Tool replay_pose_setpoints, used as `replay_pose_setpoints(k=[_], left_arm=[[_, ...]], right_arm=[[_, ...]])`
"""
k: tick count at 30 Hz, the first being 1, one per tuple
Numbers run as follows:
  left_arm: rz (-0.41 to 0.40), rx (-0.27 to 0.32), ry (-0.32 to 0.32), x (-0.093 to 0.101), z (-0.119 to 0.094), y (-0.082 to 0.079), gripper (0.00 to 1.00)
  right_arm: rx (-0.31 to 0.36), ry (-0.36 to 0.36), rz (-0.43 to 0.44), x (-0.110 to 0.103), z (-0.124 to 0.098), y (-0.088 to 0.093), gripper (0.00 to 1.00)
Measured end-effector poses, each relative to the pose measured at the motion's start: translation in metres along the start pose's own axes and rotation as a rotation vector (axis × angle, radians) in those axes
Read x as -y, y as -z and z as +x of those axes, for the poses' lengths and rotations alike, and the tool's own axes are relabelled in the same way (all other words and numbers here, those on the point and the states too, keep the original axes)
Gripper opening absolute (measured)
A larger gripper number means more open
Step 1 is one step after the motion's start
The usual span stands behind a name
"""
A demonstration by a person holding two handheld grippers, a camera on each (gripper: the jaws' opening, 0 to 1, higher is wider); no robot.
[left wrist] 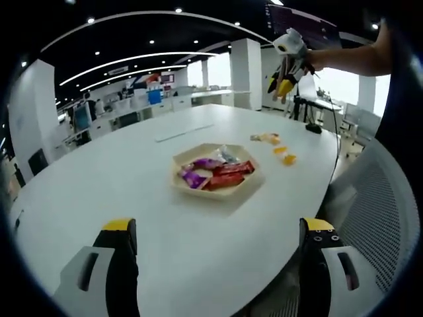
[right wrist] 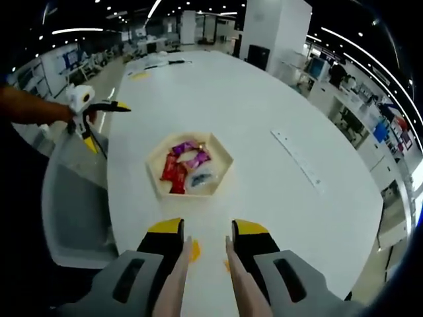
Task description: Place the target food into the container with the food tongs after gripping and lifting it, then release it inside without dropping or visibly crushing the food.
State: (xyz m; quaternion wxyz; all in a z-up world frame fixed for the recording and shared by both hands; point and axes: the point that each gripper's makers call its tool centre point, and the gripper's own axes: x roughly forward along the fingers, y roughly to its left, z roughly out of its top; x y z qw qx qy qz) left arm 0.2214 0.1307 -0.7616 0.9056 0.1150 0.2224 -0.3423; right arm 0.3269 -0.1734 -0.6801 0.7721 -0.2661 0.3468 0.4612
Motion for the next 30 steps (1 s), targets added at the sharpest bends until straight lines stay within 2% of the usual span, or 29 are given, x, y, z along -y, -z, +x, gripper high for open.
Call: replay_pose_setpoints(k=[2,8,11,15,25,30], left_arm=[[0.007,-0.009,0.005,0.002,0.000,0.001,1.00],[0.007,-0.014,0.021,0.003,0.002,0.002,1.00],[0.009,-0.011,0.019,0.003,0.002,0.001,1.00],[0.005,-0.018,0.014,0.000,0.003,0.004,1.00],[0.022,-0.030,0.008,0.000,0.003,0.006,1.00],[0.032,-0.029,0.008,0.001,0.002,0.006,1.00]], right_arm=[[0.025,0.000,0.010,-0.002,0.004,0.003,0.28],[0.039,-0.001,0.069,-0.003,0.016,0.019,0.28],[0.041,-0.002,0.068,-0.007,0.021,0.024,0.28],[0.012,-0.013,0.069,-0.016,0.035,0.039,0.28],[0.000,-0.041,0.098,-0.025,0.055,0.050,0.28],[-0.025,-0.057,0.122,-0.025,0.069,0.063,0.28]])
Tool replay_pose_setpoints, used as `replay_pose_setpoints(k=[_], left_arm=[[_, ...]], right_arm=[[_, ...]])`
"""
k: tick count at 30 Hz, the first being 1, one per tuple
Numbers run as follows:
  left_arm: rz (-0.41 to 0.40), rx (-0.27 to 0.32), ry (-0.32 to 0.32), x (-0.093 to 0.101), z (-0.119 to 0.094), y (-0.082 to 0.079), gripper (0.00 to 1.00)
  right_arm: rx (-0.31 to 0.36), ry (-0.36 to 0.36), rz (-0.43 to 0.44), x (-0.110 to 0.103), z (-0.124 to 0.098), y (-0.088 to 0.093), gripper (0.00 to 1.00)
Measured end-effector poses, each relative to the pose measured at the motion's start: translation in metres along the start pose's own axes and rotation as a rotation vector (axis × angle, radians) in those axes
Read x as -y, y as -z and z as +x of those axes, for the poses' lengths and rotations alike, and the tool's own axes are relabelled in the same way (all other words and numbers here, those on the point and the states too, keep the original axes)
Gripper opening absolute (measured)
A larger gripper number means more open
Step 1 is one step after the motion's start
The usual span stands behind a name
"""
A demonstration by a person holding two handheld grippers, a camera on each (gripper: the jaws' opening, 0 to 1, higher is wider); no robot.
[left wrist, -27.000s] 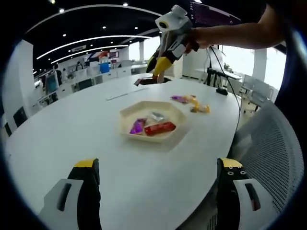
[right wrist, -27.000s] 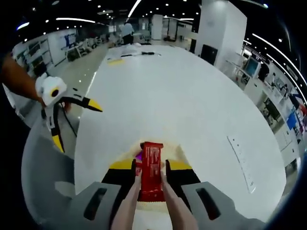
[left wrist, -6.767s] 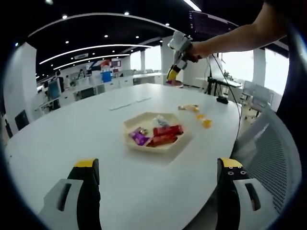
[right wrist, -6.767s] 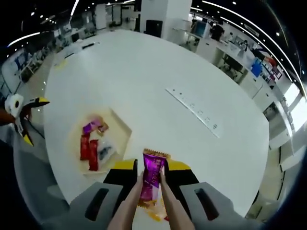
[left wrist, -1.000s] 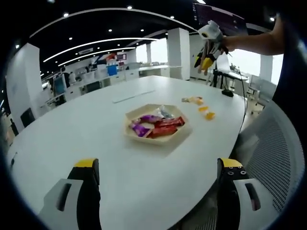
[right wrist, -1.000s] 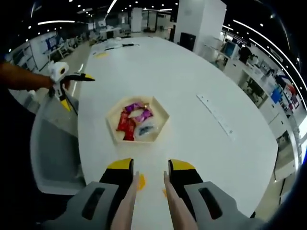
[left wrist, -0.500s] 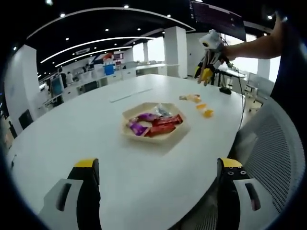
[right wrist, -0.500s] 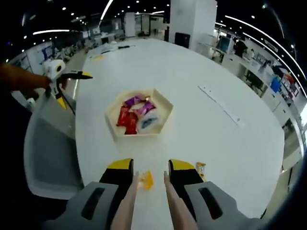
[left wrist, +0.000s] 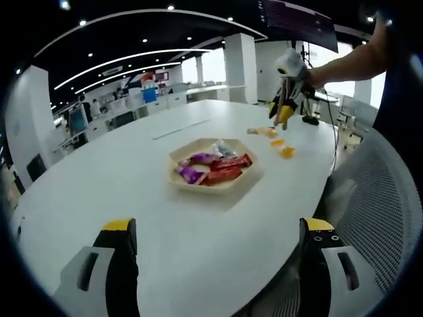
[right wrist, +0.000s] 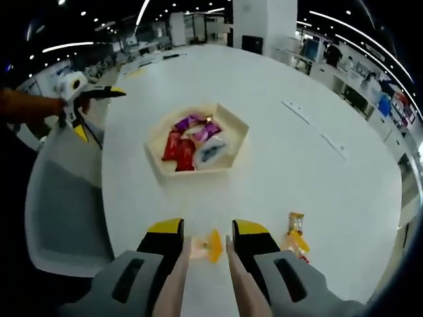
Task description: Place the target food into the container with the food tongs after gripping and lifting it, then release it inside without dropping or visibly crushing the food.
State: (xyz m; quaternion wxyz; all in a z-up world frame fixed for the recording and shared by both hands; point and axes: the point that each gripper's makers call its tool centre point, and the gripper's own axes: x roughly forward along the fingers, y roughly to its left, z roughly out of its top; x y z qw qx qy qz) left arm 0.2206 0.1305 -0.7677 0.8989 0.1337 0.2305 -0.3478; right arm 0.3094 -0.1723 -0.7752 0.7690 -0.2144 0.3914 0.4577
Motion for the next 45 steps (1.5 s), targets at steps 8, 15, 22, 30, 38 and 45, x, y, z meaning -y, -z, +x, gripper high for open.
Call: replay_pose_setpoints(k=[8,15,22,30,38,45], left_arm=[[-0.002,-0.002,-0.004,-0.001,0.000,0.000,1.00],[0.002,-0.008,-0.002,0.000,0.000,0.001,1.00],[-0.003,-0.013,-0.001,-0.001,0.001,0.002,1.00],[-0.002,-0.019,0.003,0.000,0.002,0.004,1.00],[-0.003,-0.022,0.003,0.000,0.002,0.004,1.00],[-0.001,-0.029,0.005,0.000,0.002,0.006,1.00]], right_arm=[[-0.012,-0.013,0.032,-0.002,0.011,0.012,0.29],[-0.008,-0.007,0.044,-0.003,0.019,0.016,0.29],[-0.027,-0.007,0.035,-0.007,0.032,0.028,0.29],[-0.028,-0.004,0.001,-0.010,0.039,0.032,0.30],[-0.045,0.013,-0.006,-0.013,0.044,0.033,0.27],[-0.055,-0.005,0.136,-0.009,0.043,0.037,0.23]])
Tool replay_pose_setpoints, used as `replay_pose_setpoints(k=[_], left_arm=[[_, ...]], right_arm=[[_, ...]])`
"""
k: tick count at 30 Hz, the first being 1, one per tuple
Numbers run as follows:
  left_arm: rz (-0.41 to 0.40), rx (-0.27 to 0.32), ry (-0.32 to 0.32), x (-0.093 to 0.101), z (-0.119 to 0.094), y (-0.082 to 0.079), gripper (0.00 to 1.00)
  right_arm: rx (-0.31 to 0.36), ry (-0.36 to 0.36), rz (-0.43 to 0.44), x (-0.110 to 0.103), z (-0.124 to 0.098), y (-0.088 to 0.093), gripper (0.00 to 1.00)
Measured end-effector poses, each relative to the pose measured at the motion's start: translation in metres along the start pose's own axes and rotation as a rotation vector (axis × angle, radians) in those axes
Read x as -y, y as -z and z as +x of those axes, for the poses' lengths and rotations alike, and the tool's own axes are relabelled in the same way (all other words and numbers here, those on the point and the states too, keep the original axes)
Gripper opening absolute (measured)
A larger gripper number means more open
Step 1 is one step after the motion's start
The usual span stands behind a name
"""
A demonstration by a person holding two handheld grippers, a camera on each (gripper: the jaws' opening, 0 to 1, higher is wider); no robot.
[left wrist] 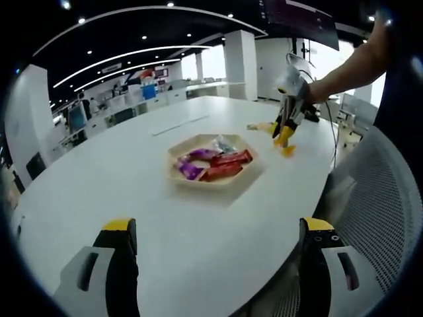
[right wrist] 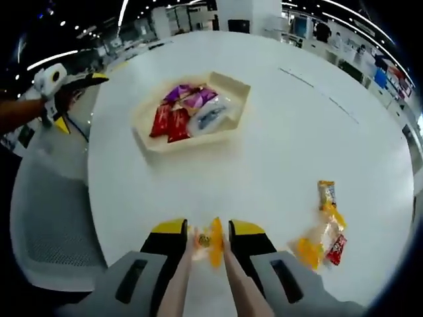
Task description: Place the target food into the container with the food tongs after gripping and lifting it, then release it inside without dropping or visibly crushing the food.
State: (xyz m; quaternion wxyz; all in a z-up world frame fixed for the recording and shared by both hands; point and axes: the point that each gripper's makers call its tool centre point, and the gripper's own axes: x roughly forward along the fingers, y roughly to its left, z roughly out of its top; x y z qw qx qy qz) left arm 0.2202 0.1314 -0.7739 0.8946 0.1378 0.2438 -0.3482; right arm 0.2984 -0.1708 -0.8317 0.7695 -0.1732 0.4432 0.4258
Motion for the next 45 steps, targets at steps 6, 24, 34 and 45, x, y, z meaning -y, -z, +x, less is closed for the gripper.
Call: replay_pose_setpoints(k=[6,24,34,45], left_arm=[[0.000,-0.005,0.003,0.000,0.001,0.001,1.00],[-0.004,-0.003,0.004,-0.002,0.001,0.000,1.00],[-0.004,0.013,-0.002,-0.006,0.000,-0.003,1.00],[-0.016,0.012,0.001,-0.008,0.000,0.001,1.00]], right_arm=[[-0.012,-0.014,0.003,-0.005,-0.004,0.001,0.21],[0.010,0.016,-0.013,0.014,-0.027,-0.025,0.16],[0.013,0.044,-0.048,0.028,-0.041,-0.042,0.17],[0.029,0.073,-0.092,0.041,-0.066,-0.073,0.18]])
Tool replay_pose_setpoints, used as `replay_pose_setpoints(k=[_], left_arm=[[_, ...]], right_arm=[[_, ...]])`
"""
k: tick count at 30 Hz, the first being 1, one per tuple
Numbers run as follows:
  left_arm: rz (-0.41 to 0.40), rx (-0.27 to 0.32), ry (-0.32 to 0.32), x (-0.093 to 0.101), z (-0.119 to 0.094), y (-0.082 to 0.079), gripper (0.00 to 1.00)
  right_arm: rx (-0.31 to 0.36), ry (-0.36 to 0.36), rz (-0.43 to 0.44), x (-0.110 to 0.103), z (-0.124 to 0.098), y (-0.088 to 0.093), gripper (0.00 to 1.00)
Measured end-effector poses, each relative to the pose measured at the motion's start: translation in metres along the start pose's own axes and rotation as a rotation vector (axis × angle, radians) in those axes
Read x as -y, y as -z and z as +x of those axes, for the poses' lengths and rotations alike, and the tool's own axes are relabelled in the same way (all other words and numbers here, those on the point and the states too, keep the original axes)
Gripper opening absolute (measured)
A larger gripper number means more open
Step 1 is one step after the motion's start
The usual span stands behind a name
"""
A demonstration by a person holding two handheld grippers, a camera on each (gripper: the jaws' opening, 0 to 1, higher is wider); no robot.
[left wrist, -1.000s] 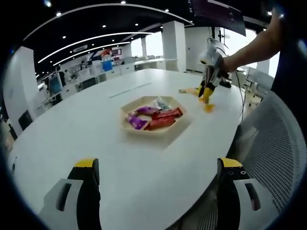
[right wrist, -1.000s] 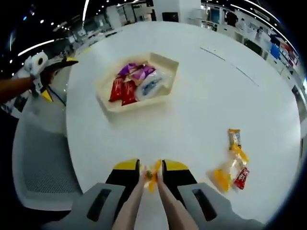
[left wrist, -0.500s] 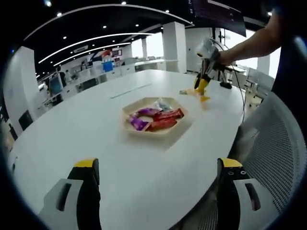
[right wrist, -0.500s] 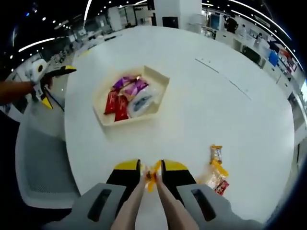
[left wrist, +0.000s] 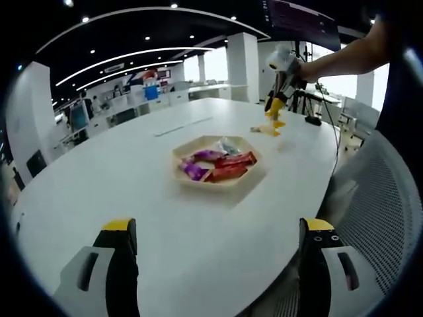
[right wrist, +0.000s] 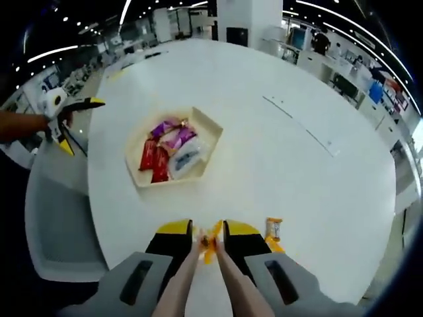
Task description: Place the target food into the container with the food tongs after gripping and lifting it, then release it inside without dropping or visibly crushing the food.
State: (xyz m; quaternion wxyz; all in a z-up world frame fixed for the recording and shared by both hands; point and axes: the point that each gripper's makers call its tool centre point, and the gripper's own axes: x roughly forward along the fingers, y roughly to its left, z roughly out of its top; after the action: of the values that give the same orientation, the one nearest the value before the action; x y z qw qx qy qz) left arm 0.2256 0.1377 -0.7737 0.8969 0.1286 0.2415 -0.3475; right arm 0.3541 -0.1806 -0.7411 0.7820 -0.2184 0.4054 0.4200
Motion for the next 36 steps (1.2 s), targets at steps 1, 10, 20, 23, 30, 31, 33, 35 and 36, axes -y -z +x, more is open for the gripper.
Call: replay_pose_setpoints(k=[1,10,20,23,30,31,33,35,36], left_arm=[[-0.001,-0.003,0.004,0.000,0.000,0.001,1.00],[-0.013,0.010,0.017,0.001,0.000,0.000,1.00],[-0.013,0.011,0.017,0.001,0.000,0.000,1.00],[-0.012,0.013,0.018,0.002,0.000,-0.001,1.00],[-0.017,0.022,0.012,0.000,-0.001,-0.002,1.00],[-0.016,0.022,0.012,0.000,-0.001,-0.002,1.00],[-0.016,0.023,0.013,0.000,-0.001,-0.002,1.00],[-0.016,0.020,0.015,0.001,-0.001,-0.002,1.00],[-0.016,0.020,0.015,0.001,-0.001,-0.002,1.00]], right_arm=[[0.001,0.001,-0.002,0.000,-0.001,-0.001,0.18],[0.012,0.021,-0.024,0.009,-0.013,-0.019,0.18],[0.013,0.032,-0.030,0.015,-0.017,-0.021,0.18],[0.012,0.032,-0.034,0.015,-0.018,-0.023,0.18],[0.012,0.030,-0.042,0.013,-0.015,-0.027,0.18],[0.011,0.029,-0.043,0.013,-0.015,-0.028,0.18],[0.014,0.027,-0.044,0.011,-0.014,-0.030,0.18],[0.018,0.024,-0.044,0.010,-0.013,-0.032,0.18],[0.018,0.023,-0.045,0.008,-0.013,-0.033,0.18]])
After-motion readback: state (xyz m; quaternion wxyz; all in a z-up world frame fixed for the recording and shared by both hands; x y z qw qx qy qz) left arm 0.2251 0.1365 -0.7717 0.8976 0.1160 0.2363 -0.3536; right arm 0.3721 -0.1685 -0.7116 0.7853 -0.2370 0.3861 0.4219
